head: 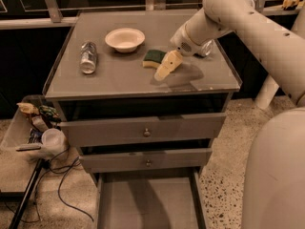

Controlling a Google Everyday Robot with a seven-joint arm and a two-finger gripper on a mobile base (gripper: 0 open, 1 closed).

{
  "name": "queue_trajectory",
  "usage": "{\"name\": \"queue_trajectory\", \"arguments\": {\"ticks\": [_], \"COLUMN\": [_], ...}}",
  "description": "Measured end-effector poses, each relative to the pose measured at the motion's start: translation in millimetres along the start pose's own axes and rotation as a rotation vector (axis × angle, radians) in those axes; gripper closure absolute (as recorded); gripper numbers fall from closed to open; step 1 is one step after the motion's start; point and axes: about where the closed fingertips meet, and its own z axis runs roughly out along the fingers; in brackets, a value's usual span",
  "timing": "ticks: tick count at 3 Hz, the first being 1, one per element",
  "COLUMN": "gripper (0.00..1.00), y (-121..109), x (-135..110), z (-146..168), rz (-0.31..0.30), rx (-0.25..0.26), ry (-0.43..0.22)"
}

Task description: Place sponge into bottom drawer

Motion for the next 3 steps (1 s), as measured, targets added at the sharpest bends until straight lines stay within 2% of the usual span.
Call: {"name": "queue_trajectory", "arguments": {"ticks": [1, 2, 3], "gripper": [0.00, 0.00, 0.15], "y": [6.1, 6.1, 6.1], "x": [9.6, 9.6, 9.6], "z": [14.0, 14.0, 14.1], "rz": [0.021, 0.021, 0.021], "rx": [-0.028, -0.028, -0.028], "ry": [0.016, 0.016, 0.016]}}
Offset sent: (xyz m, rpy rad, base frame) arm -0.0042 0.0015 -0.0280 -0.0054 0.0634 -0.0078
